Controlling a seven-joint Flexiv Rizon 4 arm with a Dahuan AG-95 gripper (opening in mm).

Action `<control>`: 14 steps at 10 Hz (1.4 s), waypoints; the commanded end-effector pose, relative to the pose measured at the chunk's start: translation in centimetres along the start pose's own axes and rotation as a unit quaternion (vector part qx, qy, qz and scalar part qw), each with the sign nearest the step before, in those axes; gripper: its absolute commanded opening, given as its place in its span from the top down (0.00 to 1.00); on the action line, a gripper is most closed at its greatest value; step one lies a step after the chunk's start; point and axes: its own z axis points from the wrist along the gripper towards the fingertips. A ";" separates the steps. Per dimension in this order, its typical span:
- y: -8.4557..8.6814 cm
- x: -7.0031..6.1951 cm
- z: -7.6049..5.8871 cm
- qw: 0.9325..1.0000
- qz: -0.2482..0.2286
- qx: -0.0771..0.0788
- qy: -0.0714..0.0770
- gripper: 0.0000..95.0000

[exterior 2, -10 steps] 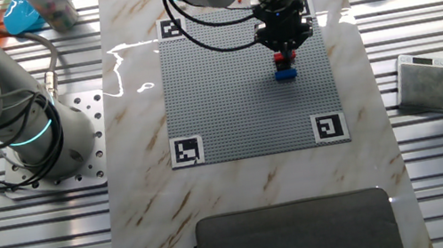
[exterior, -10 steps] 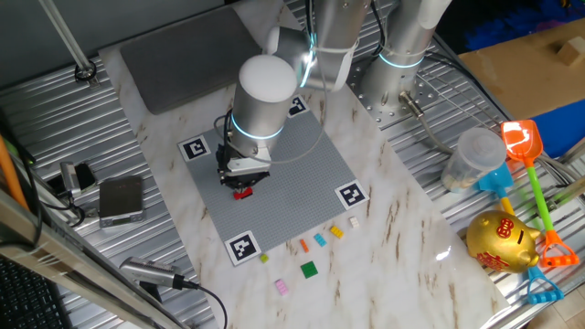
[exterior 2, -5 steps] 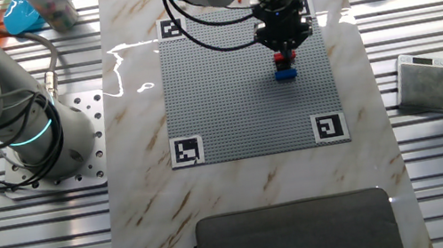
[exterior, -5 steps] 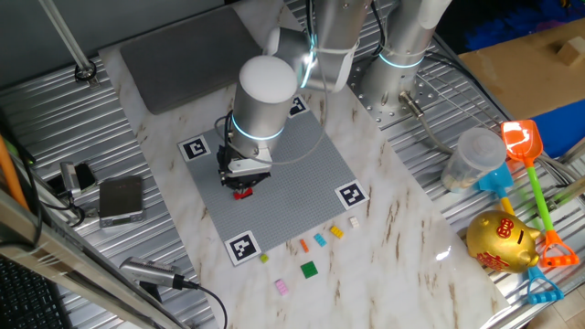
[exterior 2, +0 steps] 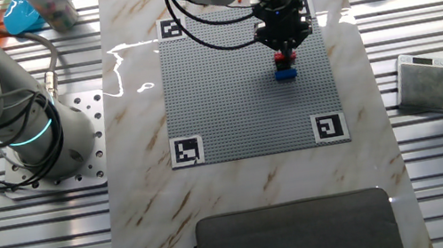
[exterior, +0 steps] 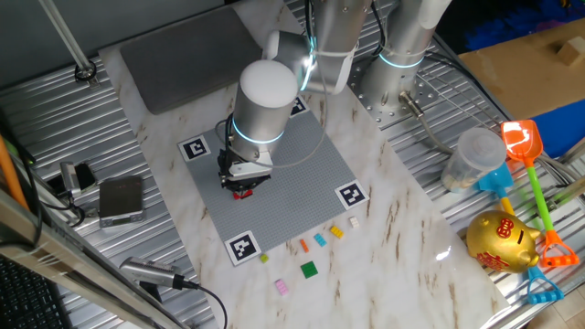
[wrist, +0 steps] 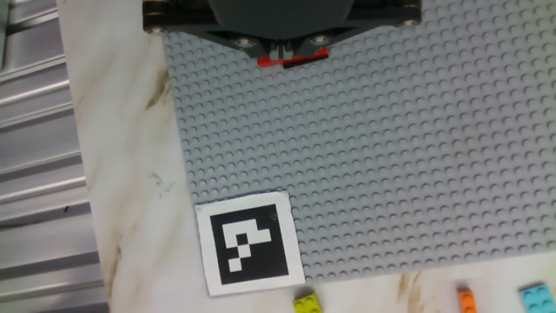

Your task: Build with small Lego blocks

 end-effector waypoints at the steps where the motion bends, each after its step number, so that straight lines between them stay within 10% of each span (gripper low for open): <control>1: 0.1 0.1 0.5 1.000 -0.003 0.001 0.000 1.00; 14: 0.3 -0.1 1.1 0.998 -0.056 0.013 -0.011 1.00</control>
